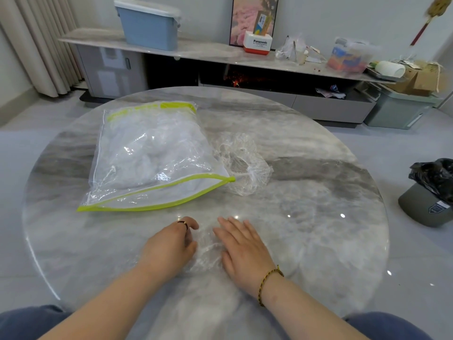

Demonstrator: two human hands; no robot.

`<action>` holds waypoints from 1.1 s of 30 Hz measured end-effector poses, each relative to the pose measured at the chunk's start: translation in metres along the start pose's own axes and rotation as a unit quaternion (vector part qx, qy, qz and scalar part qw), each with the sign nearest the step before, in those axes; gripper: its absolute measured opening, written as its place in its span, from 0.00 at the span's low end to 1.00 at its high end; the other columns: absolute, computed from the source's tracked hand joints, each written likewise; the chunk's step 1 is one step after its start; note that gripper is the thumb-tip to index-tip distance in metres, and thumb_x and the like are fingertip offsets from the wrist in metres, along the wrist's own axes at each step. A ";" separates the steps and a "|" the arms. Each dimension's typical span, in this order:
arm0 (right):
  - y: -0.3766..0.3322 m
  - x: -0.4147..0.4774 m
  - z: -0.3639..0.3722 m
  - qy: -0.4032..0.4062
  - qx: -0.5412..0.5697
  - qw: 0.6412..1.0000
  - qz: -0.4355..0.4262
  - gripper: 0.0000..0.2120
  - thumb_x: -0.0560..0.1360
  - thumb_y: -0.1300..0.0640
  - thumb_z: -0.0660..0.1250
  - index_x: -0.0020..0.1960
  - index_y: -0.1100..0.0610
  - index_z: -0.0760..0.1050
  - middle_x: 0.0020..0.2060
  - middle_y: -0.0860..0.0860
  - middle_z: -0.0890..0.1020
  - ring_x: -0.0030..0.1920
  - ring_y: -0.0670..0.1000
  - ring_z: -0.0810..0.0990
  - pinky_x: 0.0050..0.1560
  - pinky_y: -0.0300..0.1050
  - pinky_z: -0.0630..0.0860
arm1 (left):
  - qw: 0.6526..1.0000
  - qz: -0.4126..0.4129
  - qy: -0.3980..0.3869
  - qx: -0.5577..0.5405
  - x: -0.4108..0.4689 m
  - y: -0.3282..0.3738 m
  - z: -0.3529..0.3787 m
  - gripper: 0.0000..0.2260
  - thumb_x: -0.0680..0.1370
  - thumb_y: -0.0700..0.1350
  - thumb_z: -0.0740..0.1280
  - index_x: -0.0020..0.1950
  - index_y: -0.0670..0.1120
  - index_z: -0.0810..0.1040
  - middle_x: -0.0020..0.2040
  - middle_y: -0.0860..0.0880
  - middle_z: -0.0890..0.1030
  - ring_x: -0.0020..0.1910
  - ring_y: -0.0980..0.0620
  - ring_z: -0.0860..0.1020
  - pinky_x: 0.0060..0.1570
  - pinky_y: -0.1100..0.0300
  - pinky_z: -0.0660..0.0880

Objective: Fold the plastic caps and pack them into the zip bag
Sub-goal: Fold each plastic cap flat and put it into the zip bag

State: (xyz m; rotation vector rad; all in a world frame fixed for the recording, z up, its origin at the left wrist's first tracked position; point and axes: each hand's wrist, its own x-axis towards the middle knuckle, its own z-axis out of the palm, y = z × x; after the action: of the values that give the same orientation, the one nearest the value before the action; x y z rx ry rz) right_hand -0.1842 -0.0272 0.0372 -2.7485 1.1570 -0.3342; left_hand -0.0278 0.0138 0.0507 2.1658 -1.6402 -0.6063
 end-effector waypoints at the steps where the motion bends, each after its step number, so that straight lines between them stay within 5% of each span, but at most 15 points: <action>1: 0.003 -0.001 -0.002 0.039 0.012 0.999 -0.024 0.16 0.64 0.55 0.54 0.49 0.49 0.71 0.48 0.48 0.82 0.54 0.49 0.73 0.59 0.44 0.66 | 1.000 -0.011 0.001 -0.003 0.000 -0.001 -0.001 0.07 0.77 0.43 0.61 0.51 0.53 0.65 0.39 0.56 0.72 0.45 0.52 0.74 0.41 0.62 0.67; 5: 0.004 -0.004 -0.025 0.039 0.015 0.998 -0.050 0.10 0.58 0.57 0.51 0.28 0.50 0.70 0.26 0.42 0.74 0.35 0.44 0.69 0.42 0.36 0.61 | 0.998 -0.056 0.022 -0.025 0.002 -0.009 -0.003 0.08 0.75 0.38 0.60 0.46 0.48 0.61 0.33 0.53 0.70 0.40 0.47 0.70 0.37 0.60 0.64; 8: 0.008 -0.010 -0.021 -0.043 -0.023 0.999 -0.020 0.10 0.56 0.60 0.54 0.27 0.49 0.72 0.24 0.41 0.72 0.31 0.44 0.74 0.43 0.31 0.61 | 0.996 -0.083 0.028 -0.028 0.003 -0.014 -0.010 0.11 0.74 0.39 0.61 0.38 0.49 0.60 0.33 0.54 0.69 0.40 0.47 0.70 0.35 0.59 0.62; 10: 0.011 -0.008 -0.018 0.012 -0.001 1.000 -0.002 0.09 0.50 0.59 0.62 0.27 0.47 0.72 0.24 0.40 0.70 0.30 0.43 0.76 0.44 0.31 0.68 | 0.996 -0.082 0.025 -0.025 0.002 -0.014 -0.013 0.14 0.74 0.40 0.62 0.36 0.50 0.59 0.33 0.56 0.69 0.39 0.48 0.70 0.32 0.59 0.62; 12: 0.017 -0.003 -0.020 -0.004 -0.007 0.999 0.032 0.12 0.59 0.62 0.64 0.40 0.51 0.78 0.38 0.44 0.79 0.49 0.47 0.80 0.60 0.36 0.64 | 0.997 -0.067 0.019 -0.036 0.000 -0.013 -0.015 0.14 0.74 0.42 0.64 0.36 0.51 0.59 0.34 0.56 0.70 0.37 0.50 0.71 0.31 0.64 0.63; 13: 0.021 0.001 -0.021 -0.033 -0.020 0.998 0.041 0.16 0.67 0.64 0.62 0.52 0.54 0.76 0.52 0.48 0.79 0.63 0.48 0.71 0.69 0.40 0.54 | 0.997 -0.059 0.009 -0.049 -0.002 -0.012 -0.015 0.14 0.74 0.42 0.65 0.36 0.51 0.60 0.34 0.56 0.71 0.34 0.52 0.72 0.31 0.64 0.64; 15: 0.029 0.001 -0.012 -0.050 0.017 0.994 0.094 0.22 0.74 0.63 0.57 0.67 0.55 0.65 0.68 0.47 0.67 0.73 0.47 0.55 0.72 0.40 0.43 | 0.995 -0.048 -0.015 -0.084 -0.005 -0.008 -0.012 0.13 0.73 0.40 0.65 0.35 0.49 0.62 0.33 0.53 0.73 0.26 0.56 0.72 0.31 0.62 0.67; 18: 0.025 0.001 -0.008 0.019 0.024 0.993 0.116 0.24 0.64 0.63 0.56 0.60 0.57 0.70 0.59 0.55 0.76 0.64 0.55 0.70 0.66 0.44 0.63 | 0.984 -0.064 -0.034 -0.161 -0.010 -0.001 -0.005 0.13 0.74 0.37 0.65 0.34 0.46 0.64 0.27 0.50 0.72 0.19 0.57 0.72 0.25 0.65 0.69; 22: 0.006 -0.011 0.002 0.071 0.045 0.996 -0.026 0.27 0.59 0.58 0.51 0.58 0.56 0.67 0.54 0.55 0.79 0.58 0.52 0.69 0.62 0.48 0.62 | 0.962 -0.097 -0.055 -0.250 -0.011 0.002 0.001 0.13 0.74 0.35 0.65 0.36 0.44 0.64 0.21 0.50 0.72 0.16 0.57 0.71 0.20 0.64 0.69; 26: -0.006 -0.025 0.015 0.049 0.015 0.997 -0.052 0.30 0.58 0.48 0.53 0.60 0.53 0.66 0.49 0.44 0.80 0.53 0.41 0.71 0.62 0.40 0.60 | 0.949 -0.083 -0.051 -0.299 -0.011 0.004 -0.004 0.14 0.75 0.37 0.66 0.36 0.44 0.63 0.21 0.51 0.71 0.15 0.58 0.70 0.18 0.67 0.66; 28: -0.001 -0.020 0.019 0.080 0.040 0.995 -0.032 0.25 0.60 0.46 0.56 0.57 0.51 0.68 0.44 0.42 0.81 0.48 0.40 0.72 0.58 0.36 0.64 | 0.969 -0.019 -0.010 -0.247 -0.010 0.004 -0.007 0.14 0.74 0.46 0.68 0.35 0.47 0.64 0.26 0.53 0.70 0.19 0.60 0.69 0.23 0.71 0.64; 30: 0.001 -0.013 0.019 0.109 0.090 0.990 0.008 0.18 0.63 0.47 0.58 0.50 0.52 0.73 0.38 0.42 0.80 0.43 0.42 0.73 0.49 0.32 0.67 | 0.981 0.095 0.056 -0.160 -0.010 0.000 -0.012 0.13 0.67 0.60 0.64 0.36 0.53 0.66 0.33 0.59 0.72 0.32 0.64 0.72 0.35 0.73 0.67; 33: -0.001 -0.008 0.011 0.080 0.270 0.954 0.109 0.14 0.66 0.45 0.56 0.37 0.54 0.74 0.26 0.39 0.73 0.37 0.44 0.72 0.35 0.33 0.65 | 0.960 0.257 0.057 -0.092 -0.006 -0.008 -0.013 0.21 0.61 0.65 0.62 0.52 0.61 0.69 0.54 0.60 0.75 0.56 0.66 0.69 0.57 0.76 0.59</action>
State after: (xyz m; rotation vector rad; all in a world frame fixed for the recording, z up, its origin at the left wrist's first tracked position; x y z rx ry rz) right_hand -0.1861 -0.0203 0.0259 -2.1333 1.1755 -0.7318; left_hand -0.0161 0.0219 0.0585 1.5226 -1.8925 -0.4452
